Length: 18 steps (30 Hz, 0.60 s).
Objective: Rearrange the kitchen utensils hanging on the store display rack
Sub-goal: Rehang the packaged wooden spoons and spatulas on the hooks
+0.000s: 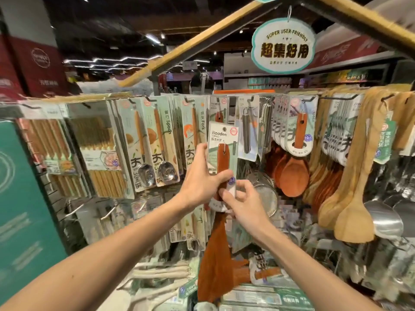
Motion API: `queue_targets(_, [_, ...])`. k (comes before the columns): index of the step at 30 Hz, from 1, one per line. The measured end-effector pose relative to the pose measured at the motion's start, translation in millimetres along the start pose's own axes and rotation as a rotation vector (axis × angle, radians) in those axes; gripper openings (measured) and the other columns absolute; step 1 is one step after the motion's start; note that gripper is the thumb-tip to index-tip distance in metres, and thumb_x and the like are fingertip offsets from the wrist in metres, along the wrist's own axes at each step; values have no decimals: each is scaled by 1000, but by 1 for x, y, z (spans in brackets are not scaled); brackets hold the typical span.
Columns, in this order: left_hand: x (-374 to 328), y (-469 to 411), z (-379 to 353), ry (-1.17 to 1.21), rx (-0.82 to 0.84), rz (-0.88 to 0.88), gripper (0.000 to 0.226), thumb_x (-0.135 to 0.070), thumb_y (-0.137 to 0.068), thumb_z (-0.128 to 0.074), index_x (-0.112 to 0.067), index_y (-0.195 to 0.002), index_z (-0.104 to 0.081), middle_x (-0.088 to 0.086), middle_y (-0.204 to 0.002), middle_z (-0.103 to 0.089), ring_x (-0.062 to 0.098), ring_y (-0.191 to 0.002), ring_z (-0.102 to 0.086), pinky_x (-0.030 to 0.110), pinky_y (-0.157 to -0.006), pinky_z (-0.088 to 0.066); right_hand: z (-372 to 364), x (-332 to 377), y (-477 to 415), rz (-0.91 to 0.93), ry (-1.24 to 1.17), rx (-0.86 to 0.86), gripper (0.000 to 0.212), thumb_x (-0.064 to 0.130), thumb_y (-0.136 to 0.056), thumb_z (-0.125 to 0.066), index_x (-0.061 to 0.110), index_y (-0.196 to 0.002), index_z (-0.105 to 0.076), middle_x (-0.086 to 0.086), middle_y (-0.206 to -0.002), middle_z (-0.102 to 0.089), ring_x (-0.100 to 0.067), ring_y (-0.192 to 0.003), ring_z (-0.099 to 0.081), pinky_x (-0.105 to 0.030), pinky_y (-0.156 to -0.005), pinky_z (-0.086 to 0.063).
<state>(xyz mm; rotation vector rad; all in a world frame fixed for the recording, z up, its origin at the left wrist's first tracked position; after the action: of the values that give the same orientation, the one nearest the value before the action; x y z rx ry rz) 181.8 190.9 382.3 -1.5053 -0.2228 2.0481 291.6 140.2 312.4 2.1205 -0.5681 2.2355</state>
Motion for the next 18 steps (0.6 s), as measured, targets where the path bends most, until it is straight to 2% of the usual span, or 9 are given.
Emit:
queue_targets(2, [-9, -4, 9, -3, -61, -70, 79, -12, -85, -77, -35, -141, -25, -14, -125, -60, 4, -109, -65, 48, -106, -47, -3, 4, -2, 1, -18, -33, 35, 18, -94, -66, 21, -119, -42, -3, -89, -73, -3, -56, -64, -19, -51, -49])
queue_targets(4, [-17, -7, 15, -3, -111, -136, 94, -11, -84, -77, -49, -145, -16, -1, -147, -49, 20, -120, -61, 57, -106, -44, -4, 12, -5, 59, 7, -59, 50, 19, -93, -68, 30, -129, -35, -2, -77, -68, -8, -50, -58, -24, -52, -49])
queue_targets(5, [-20, -9, 16, -20, -127, -167, 96, -12, -84, -76, -53, -146, -14, 2, -150, -46, 24, -119, -61, 57, -104, -45, -4, 18, -7, 101, 19, -71, 56, 18, -92, -68, 36, -132, -32, 0, -68, -61, -10, -46, -54, -25, -51, -49])
queue_targets(7, [-28, -15, 19, -103, -153, -203, 87, -16, -87, -74, -49, -147, -20, -6, -146, -48, 14, -112, -61, 45, -100, -48, -3, 32, -12, 182, 55, -95, 62, 18, -92, -68, 42, -136, -30, -3, -65, -55, -13, -43, -50, -26, -46, -47])
queue_targets(9, [-35, -24, 22, -134, -170, -237, 70, -18, -90, -72, -40, -146, -35, -25, -131, -49, -3, -104, -60, 32, -97, -50, -3, 46, -18, 246, 121, -121, 55, 20, -93, -67, 40, -134, -37, -6, -68, -57, -14, -42, -50, -32, -43, -48])
queue_targets(10, [-38, -29, 24, -137, -175, -249, 63, -19, -90, -71, -37, -143, -42, -28, -127, -50, 1, -106, -61, 36, -98, -51, -3, 52, -20, 274, 157, -128, 48, 21, -94, -66, 39, -131, -42, -2, -66, -57, -13, -41, -50, -37, -45, -51])
queue_targets(13, [-42, -40, 25, -185, -193, -246, 54, -24, -92, -69, -35, -141, -49, -16, -138, -54, 15, -131, -50, 49, -111, -41, -2, 61, -27, 304, 199, -140, 38, 23, -95, -64, 36, -127, -49, 11, -51, -51, -9, -38, -47, -49, -54, -55])
queue_targets(18, [-45, -44, 22, -204, -184, -231, 54, -23, -93, -68, -35, -143, -49, -9, -145, -53, 17, -136, -44, 43, -114, -35, 0, 58, -30, 295, 207, -172, 37, 23, -95, -64, 41, -122, -48, 14, -48, -50, -6, -37, -47, -54, -57, -56])
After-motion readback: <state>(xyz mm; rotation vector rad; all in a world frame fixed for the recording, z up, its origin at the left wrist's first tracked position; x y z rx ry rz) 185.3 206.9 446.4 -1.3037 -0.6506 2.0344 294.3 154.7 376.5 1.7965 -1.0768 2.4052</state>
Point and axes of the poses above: each hand's wrist, its own y-axis away from the middle knuckle, its own z-axis out of the back of the hand, x = y × z, the point moved 6 cm from there along -y, towards the middle knuckle
